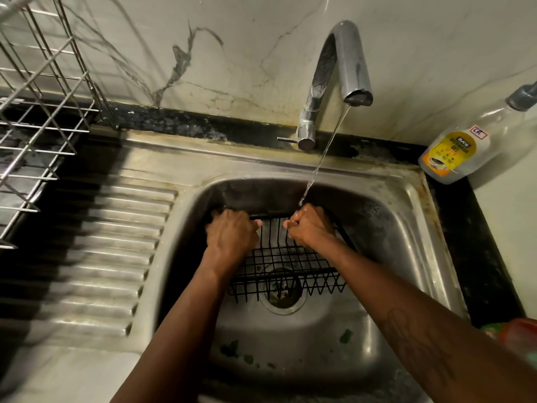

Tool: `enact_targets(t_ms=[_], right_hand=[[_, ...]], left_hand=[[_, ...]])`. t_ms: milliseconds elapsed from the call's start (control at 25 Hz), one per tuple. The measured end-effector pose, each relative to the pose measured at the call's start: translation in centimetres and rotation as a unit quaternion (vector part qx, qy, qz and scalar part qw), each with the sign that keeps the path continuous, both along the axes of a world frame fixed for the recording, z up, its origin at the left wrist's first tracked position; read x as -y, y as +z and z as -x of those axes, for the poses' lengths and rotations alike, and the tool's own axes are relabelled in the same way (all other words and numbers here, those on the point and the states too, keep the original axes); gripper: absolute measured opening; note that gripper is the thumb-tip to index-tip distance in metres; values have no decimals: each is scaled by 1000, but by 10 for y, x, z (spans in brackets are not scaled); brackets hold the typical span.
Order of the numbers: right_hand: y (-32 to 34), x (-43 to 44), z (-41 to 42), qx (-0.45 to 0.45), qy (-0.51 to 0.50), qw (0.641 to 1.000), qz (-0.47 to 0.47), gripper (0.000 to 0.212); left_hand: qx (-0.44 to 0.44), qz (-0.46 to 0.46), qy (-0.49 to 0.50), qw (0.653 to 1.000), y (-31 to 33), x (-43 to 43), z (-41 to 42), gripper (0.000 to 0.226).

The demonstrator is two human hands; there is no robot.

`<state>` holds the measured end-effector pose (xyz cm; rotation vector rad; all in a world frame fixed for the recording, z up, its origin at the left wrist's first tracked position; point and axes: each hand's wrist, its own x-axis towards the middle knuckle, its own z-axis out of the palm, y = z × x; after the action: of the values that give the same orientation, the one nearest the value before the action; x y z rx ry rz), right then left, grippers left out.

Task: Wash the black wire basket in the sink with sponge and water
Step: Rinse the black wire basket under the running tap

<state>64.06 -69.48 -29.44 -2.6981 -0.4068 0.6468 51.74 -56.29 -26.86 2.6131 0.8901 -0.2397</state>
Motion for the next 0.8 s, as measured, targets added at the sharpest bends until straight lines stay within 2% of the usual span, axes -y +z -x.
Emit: enact_targets(t_ms=[120, 200, 280, 400, 520, 600, 720, 800], right_hand=[[-1, 2, 5, 1, 20, 999, 31, 18], [-7, 9, 14, 10, 60, 996, 62, 19], [-16, 16, 20, 20, 65, 996, 51, 17], [-18, 23, 24, 43, 66, 997, 10, 17], [-12, 26, 25, 68, 19, 996, -62, 39], [-10, 30, 32, 81, 13, 993, -80, 46], [-10, 28, 27, 64, 3, 994, -92, 43], [-9, 15, 19, 33, 35, 998, -46, 31]], left_hand=[[-14, 28, -101, 994, -5, -1, -14, 26], [-16, 39, -136, 990, -6, -2, -16, 27], [-10, 31, -162, 986, -5, -2, -15, 28], [3, 39, -169, 985, -6, 0, -15, 23], [14, 21, -178, 984, -7, 1, -15, 26], [15, 11, -185, 983, -9, 4, -15, 25], [9, 22, -179, 984, -13, 3, -16, 24], [3, 49, -162, 986, -18, -4, -14, 28]])
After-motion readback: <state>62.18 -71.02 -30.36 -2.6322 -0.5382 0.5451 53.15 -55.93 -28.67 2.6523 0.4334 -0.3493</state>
